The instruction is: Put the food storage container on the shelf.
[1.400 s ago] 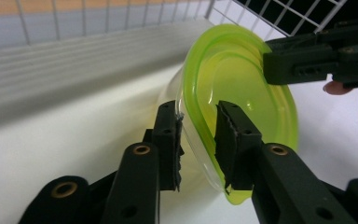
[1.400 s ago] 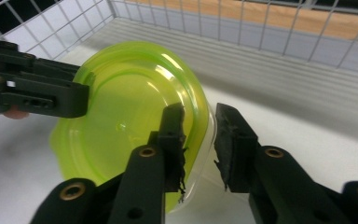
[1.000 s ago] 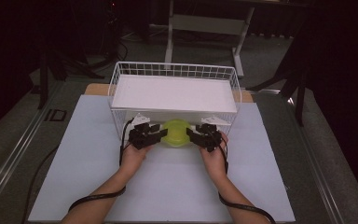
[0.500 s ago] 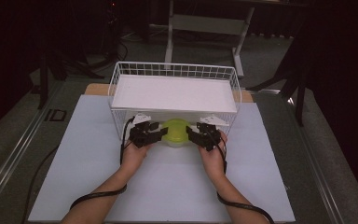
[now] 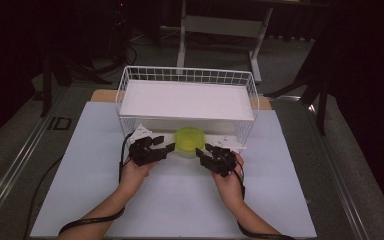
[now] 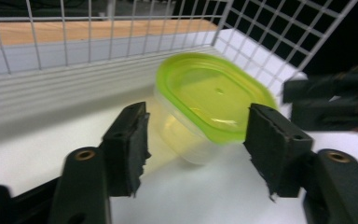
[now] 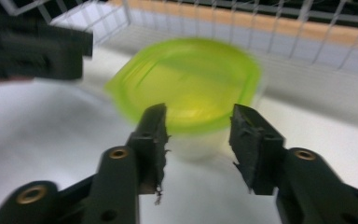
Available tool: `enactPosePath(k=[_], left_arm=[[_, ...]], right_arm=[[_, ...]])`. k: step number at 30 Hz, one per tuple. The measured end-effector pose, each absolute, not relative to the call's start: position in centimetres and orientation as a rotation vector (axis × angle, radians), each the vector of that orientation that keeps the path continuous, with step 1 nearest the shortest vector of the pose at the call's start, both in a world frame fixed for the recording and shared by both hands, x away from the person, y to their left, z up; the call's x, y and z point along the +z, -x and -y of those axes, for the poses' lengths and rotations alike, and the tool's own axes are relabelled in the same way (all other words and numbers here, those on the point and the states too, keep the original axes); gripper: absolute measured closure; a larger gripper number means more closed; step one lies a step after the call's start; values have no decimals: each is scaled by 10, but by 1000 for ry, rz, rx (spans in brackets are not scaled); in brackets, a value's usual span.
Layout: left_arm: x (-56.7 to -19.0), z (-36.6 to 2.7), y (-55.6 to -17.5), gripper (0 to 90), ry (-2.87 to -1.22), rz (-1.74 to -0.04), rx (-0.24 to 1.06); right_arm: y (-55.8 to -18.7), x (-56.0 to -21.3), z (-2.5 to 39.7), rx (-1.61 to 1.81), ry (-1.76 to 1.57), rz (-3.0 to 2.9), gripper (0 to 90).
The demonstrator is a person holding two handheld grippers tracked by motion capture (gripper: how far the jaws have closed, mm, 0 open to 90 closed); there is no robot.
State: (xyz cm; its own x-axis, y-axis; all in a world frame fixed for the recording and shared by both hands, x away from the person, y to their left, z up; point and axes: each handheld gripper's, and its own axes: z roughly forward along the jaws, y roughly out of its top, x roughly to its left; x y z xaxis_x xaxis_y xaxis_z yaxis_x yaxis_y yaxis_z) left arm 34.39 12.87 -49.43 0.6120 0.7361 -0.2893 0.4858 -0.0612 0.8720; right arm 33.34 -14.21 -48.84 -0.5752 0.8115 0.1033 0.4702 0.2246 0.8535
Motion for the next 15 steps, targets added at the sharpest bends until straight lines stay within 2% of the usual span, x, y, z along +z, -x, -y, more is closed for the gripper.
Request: enactPosePath(k=[3, 5, 6, 9, 10, 11, 12, 15], left_arm=[[-497, -136, -335, 391, -1708, -990, 240], [-500, -140, -328, 343, -1693, -969, 211], [-502, -142, -325, 339, -1697, -949, 200], [-505, -142, -320, 214, -1711, -929, 228], [-508, -140, -319, 214, -1748, -919, 235], [-510, -139, -318, 69, -1758, -921, 245], [-512, -138, -317, 14, -1759, -926, 246], [-517, -140, -318, 13, -1729, -946, 211]], right_arm=[[-326, -495, 140, 1254, -1187, -2167, 795], [-324, -501, 137, 1217, -1196, -2182, 899], [-324, -502, 136, 1214, -1196, -2188, 900], [-325, -505, 133, 1205, -1182, -2206, 900], [-326, -506, 131, 1200, -1180, -2211, 900], [-327, -509, 126, 1185, -1186, -2220, 900], [-328, -510, 123, 1181, -1189, -2219, 900], [-332, -513, 116, 1171, -1198, -2209, 900]])
